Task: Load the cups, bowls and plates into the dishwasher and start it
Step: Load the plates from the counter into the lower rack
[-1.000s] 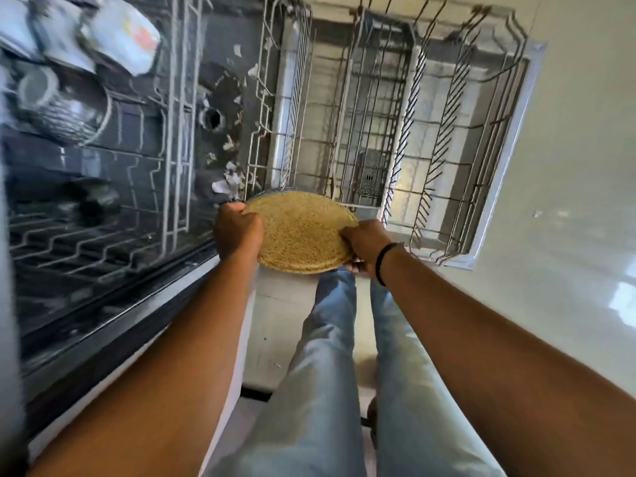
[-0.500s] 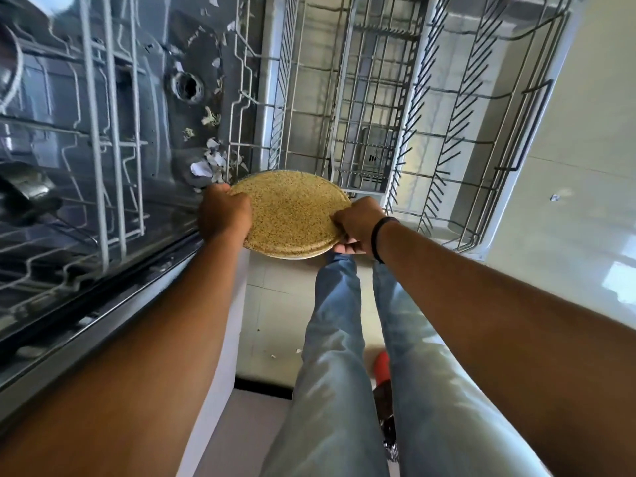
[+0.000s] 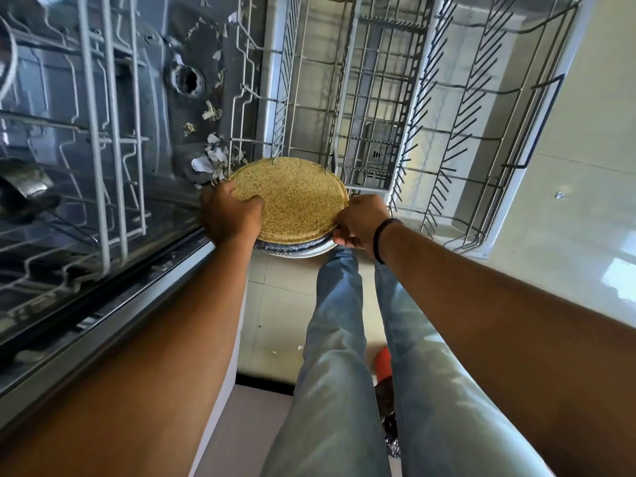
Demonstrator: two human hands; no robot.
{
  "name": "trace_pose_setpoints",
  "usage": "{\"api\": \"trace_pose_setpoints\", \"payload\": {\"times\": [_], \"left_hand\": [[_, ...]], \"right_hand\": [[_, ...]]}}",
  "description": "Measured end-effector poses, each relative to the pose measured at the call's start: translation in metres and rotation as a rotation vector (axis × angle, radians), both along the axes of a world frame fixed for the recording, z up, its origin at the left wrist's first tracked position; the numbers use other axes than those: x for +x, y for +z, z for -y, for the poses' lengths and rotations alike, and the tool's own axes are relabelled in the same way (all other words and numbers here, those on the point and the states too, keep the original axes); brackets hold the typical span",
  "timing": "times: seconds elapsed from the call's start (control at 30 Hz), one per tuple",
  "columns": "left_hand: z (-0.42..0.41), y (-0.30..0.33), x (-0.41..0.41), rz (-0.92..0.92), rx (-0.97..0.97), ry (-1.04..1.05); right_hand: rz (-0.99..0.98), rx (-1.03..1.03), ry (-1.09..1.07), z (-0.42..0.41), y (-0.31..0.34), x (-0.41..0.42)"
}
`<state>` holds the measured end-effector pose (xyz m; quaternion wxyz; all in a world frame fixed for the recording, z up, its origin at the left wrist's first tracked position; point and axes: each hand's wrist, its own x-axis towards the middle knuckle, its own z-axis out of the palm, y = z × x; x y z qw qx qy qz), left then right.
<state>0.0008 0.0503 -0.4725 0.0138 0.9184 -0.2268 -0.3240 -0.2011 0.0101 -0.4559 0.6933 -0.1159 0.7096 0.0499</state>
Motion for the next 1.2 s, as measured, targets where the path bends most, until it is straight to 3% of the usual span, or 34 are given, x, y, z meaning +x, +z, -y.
{"api": "trace_pose_setpoints", "payload": {"times": [0.43,0.6,0.83,1.03,1.2], "left_hand": [[-0.002,-0.013,-0.005,-0.043,-0.005,0.030],[0.001,-0.012,0.000,-0.108,-0.022,0.107],[0.013,-0.007,-0.002,-0.087,-0.049,0.201],[0.017,0.015,-0.036,0.131,-0.030,-0.036],[0.005,0.039,-0.062,0.073,-0.076,-0.147]], "right_hand": [[-0.024,-0.018,0.058,-0.010,-0.011,-0.004],[0.087,0.068,0.046,-0.016,-0.011,-0.002],[0.056,0.022,-0.002,-0.021,-0.013,-0.004],[-0.044,-0.104,0.016,-0.010,-0.007,-0.013],[-0.091,-0.234,0.075,0.006,0.008,-0.018]]}}
